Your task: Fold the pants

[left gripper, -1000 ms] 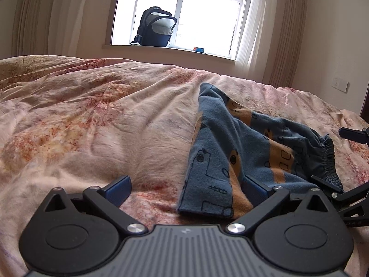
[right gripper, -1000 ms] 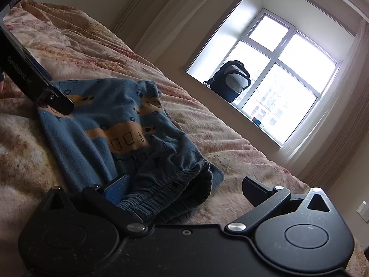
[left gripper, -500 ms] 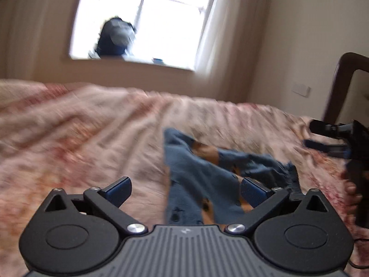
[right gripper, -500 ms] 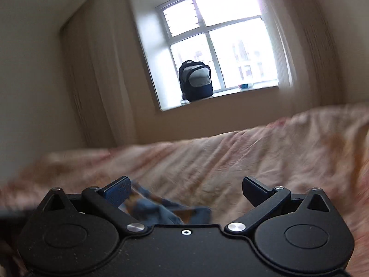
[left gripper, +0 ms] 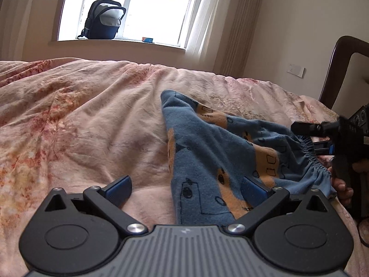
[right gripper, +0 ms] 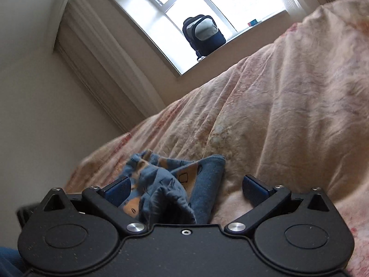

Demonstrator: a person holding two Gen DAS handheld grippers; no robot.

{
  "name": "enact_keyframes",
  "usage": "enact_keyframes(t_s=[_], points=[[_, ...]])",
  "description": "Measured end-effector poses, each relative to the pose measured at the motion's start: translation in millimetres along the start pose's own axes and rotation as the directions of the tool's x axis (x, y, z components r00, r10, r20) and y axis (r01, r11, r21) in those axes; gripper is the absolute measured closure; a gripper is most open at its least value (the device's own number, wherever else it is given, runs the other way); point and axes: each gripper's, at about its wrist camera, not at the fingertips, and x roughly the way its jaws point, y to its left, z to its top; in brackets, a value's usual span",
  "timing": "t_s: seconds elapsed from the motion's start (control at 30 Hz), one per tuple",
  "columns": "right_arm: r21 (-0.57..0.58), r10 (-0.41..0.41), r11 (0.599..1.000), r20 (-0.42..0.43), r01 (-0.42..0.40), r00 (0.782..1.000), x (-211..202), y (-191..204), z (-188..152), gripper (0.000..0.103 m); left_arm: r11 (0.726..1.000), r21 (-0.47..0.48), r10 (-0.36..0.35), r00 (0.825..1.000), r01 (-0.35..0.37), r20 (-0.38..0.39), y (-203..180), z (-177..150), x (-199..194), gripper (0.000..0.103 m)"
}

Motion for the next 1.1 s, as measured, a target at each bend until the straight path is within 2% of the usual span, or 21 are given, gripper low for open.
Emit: enact_keyframes(t_s=[0.17, 0.33, 0.57, 0.9, 0.97, 1.1], points=[[-0.087, -0.059, 0.995, -0.019, 0.057, 0.998, 5, 18, -6, 0.0, 1.0, -0.001, 0.009, 1.0, -0.009, 0.017, -1, -1, -1, 0.0], [-0.044, -0.019, 0.999, -0.011, 0.019, 1.0, 4, 10, -6, 0.0, 1.0, -0.003, 0.008, 1.0, -0.008, 0.019, 0, -2, -1, 0.0], [-0.005, 0.08, 0.997, -0.006, -0.08, 0.997, -9, 6, -8, 0.0, 1.0, -0.003, 0.01, 1.0, -0.01, 0.017, -1, -2, -1, 0.0], [-0.02, 0.05, 0.998, -0.031, -0.051, 0.998, -2, 15, -7, 0.002, 1.0, -0.003, 0.01, 1.0, -0.009, 0.018, -1, -2, -2, 0.0], [-0.021, 0.048, 0.999, -0.028, -0.048, 0.998, -1, 17, -8, 0.004, 1.0, -0.004, 0.008, 1.0, -0.008, 0.019, -1, -2, -2, 0.0], [-0.005, 0.046, 0.999, -0.021, -0.046, 0.999, -2, 15, -10, 0.028, 1.0, -0.004, 0.008, 1.0, -0.008, 0.019, -1, -2, -2, 0.0]])
